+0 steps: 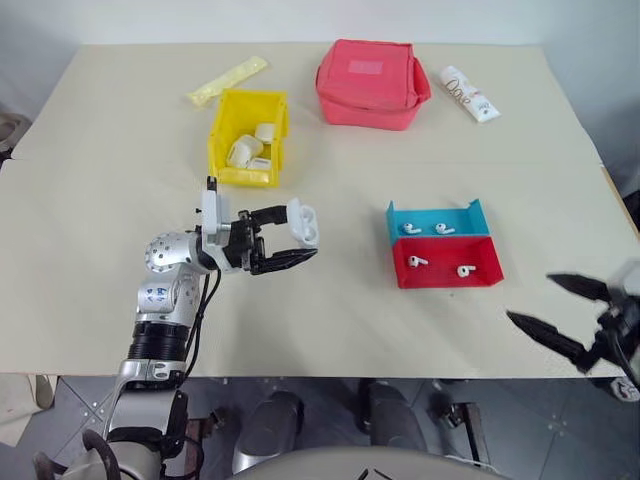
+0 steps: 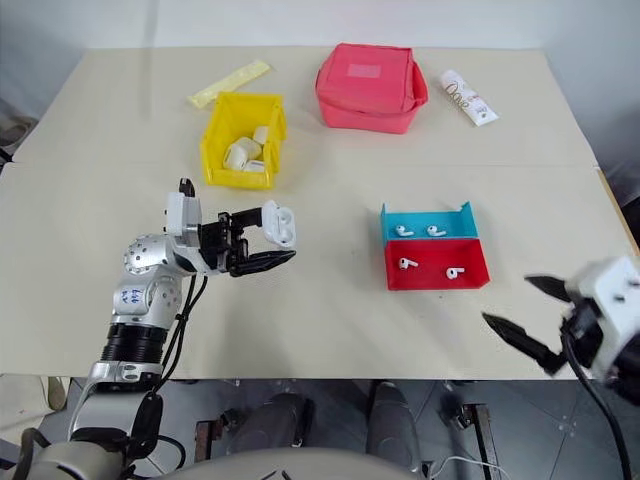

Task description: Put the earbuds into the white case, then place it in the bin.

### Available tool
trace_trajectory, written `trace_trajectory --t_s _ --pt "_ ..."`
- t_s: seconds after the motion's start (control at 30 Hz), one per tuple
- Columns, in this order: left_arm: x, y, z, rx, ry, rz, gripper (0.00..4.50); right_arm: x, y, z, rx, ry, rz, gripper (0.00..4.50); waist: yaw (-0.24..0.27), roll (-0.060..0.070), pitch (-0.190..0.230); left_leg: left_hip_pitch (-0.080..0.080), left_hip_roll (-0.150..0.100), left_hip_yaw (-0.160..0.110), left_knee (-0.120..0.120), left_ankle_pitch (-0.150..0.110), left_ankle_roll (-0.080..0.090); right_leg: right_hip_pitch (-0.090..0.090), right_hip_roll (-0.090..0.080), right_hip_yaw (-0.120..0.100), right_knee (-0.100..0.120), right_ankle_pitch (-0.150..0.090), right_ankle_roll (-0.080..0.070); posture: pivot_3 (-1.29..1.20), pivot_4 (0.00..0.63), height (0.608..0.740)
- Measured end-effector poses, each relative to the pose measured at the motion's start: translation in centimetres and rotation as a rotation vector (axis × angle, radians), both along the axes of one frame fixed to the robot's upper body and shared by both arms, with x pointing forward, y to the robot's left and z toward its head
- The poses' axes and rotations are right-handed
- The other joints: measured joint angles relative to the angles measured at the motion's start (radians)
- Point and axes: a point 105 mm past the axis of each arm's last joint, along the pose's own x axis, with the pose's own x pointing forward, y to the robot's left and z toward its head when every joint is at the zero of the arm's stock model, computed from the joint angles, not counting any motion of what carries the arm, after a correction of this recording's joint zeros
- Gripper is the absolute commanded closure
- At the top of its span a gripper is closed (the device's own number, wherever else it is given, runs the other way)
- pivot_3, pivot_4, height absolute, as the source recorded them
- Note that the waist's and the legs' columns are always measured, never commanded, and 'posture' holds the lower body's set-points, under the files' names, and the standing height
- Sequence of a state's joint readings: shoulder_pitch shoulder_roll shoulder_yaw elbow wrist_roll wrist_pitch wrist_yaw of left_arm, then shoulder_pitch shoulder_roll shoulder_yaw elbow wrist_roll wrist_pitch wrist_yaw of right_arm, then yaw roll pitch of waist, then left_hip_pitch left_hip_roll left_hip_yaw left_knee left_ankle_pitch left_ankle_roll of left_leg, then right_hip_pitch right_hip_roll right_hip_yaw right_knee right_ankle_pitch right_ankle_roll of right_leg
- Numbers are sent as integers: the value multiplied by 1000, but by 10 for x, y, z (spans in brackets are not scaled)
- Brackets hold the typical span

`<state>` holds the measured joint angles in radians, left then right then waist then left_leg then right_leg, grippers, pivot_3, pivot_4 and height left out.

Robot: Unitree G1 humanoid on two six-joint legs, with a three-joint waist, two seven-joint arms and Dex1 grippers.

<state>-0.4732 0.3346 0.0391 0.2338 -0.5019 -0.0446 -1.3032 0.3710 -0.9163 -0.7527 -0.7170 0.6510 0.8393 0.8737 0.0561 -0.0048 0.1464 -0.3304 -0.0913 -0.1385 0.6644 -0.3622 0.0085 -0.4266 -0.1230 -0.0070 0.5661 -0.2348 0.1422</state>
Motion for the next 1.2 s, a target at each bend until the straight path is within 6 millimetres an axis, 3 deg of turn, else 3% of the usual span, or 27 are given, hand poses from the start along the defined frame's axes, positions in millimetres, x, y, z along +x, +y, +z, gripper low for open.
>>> trace_trajectory --t_s 0.13,0.3,0.5,0.63,0.83,1.2 --pt "-6 1 -4 5 -1 0 1726 25 23 -3 -123 82 134 0 -5 0 0 -2 -1 0 2 0 1 0 -1 0 0 1 1 0 150 740" --pt "-11 -1 -4 7 -10 -8 1726 55 18 -14 -242 156 151 1222 2 0 1 -4 -1 -1 1 0 1 -1 -1 -2 -6 2 1 0 150 740" --pt "-15 -2 -5 2 -17 7 1726 79 27 -16 -331 168 280 1222 -7 1 1 -4 -1 1 1 0 2 -1 -1 -1 -7 3 2 0 150 740" --pt "-16 -4 -6 -4 -16 12 1726 94 21 -16 -417 188 312 2113 -9 1 1 -4 0 2 1 -1 1 -1 0 0 -7 3 2 0 150 740" --pt "-17 -3 -8 -9 -15 28 1726 95 20 -32 -510 251 423 2113 -8 1 1 -4 0 3 1 -1 2 -2 0 1 -7 4 3 0 150 740" --pt "-21 -6 -10 -8 -14 25 1726 105 17 -40 -600 255 496 2113 -9 1 0 -4 0 4 1 -1 2 -2 1 2 -6 4 2 0 150 740"
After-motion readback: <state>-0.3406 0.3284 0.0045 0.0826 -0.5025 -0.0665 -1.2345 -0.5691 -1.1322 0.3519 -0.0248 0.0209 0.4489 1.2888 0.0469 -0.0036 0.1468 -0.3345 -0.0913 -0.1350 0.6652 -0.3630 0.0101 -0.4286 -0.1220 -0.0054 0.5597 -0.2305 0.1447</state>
